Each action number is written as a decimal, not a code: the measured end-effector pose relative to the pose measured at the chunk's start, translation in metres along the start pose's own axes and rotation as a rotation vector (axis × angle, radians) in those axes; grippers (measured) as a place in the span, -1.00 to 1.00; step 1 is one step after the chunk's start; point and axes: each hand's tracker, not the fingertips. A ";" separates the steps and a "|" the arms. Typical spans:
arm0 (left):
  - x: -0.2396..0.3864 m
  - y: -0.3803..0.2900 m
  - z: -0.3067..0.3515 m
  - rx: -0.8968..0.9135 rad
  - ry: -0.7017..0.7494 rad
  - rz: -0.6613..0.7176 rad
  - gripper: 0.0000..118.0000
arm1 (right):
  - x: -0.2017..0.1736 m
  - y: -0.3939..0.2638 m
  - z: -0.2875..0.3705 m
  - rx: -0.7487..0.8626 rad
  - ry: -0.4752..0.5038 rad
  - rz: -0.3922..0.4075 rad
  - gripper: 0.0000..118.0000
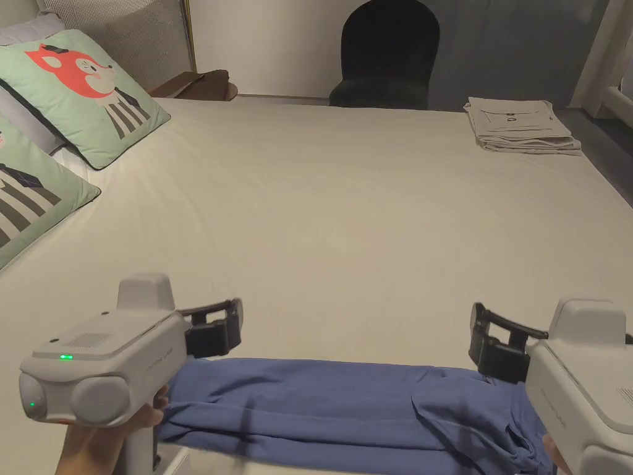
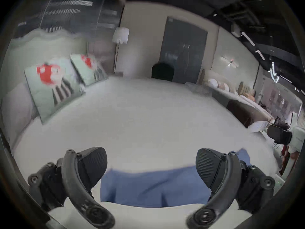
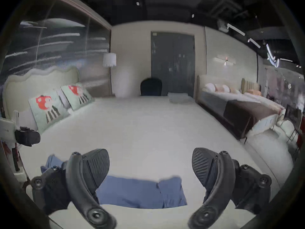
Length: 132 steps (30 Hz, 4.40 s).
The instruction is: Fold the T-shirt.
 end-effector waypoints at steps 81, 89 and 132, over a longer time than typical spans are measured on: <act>-0.166 -0.068 -0.055 -0.550 -0.242 0.441 -0.86 | -0.050 0.009 -0.037 0.085 -0.042 0.160 -1.00; -0.189 -0.045 -0.031 -0.515 -0.119 0.363 -0.86 | -0.047 0.012 -0.030 0.098 -0.034 0.156 -1.00; 0.066 -0.040 -0.060 -0.369 -0.236 0.077 0.85 | -0.003 0.010 -0.004 0.105 -0.082 0.119 -1.00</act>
